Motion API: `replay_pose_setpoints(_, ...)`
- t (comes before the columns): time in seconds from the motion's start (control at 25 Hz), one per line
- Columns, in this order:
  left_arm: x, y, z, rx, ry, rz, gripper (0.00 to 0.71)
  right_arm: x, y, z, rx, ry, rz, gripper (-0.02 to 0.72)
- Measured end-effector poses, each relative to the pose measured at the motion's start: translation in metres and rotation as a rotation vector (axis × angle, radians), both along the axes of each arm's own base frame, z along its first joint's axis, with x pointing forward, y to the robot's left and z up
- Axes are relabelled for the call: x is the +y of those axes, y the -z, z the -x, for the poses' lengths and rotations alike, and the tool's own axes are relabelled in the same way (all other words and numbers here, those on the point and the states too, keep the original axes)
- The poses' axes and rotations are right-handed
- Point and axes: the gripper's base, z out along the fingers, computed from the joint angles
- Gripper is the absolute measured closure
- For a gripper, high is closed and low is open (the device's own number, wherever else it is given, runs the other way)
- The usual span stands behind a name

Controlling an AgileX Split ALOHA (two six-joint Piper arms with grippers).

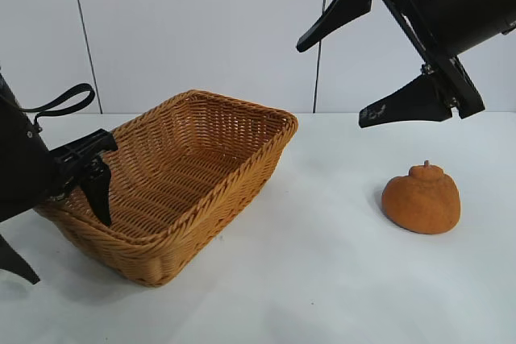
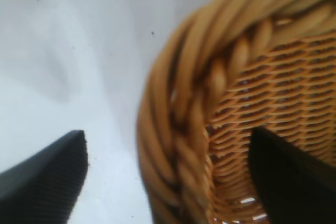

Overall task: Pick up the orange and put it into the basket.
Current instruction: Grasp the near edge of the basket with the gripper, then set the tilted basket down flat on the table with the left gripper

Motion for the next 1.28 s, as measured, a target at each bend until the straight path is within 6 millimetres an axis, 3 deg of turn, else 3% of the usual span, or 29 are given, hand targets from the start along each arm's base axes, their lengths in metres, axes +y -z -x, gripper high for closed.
replay_pose_setpoints(0.12, -0.001, -0.001, -0.001, 0.000, -0.005, 0.005, 0.573, 0.000, 0.000, 0.000, 0.000, 0.000, 0.000, 0.072)
replay_pose_setpoints(0.2, -0.002, -0.004, -0.004, -0.004, -0.014, 0.014, 0.620, 0.000, 0.000, 0.000, 0.000, 0.000, 0.000, 0.072)
replay_pose_setpoints(0.36, -0.007, -0.020, -0.013, 0.021, 0.035, 0.017, 0.621, 0.000, 0.000, 0.000, -0.001, 0.001, 0.000, 0.072)
replay_pose_setpoints(0.6, -0.019, -0.057, -0.046, -0.085, 0.158, 0.022, 0.623, 0.000, 0.000, 0.000, -0.001, 0.001, 0.000, 0.072)
replay_pose_setpoints(0.72, -0.021, -0.064, -0.060, -0.090, 0.240, 0.012, 0.623, 0.000, 0.000, 0.000, -0.001, 0.001, 0.000, 0.072)
replay_pose_setpoints(0.96, -0.018, -0.049, -0.083, -0.013, 0.478, -0.026, 0.623, 0.000, 0.000, 0.000, 0.000, 0.000, 0.000, 0.072)
replay_pose_setpoints(1.28, -0.003, -0.046, -0.102, -0.001, 0.712, 0.032, 0.623, 0.000, 0.000, 0.000, 0.001, -0.001, -0.001, 0.072)
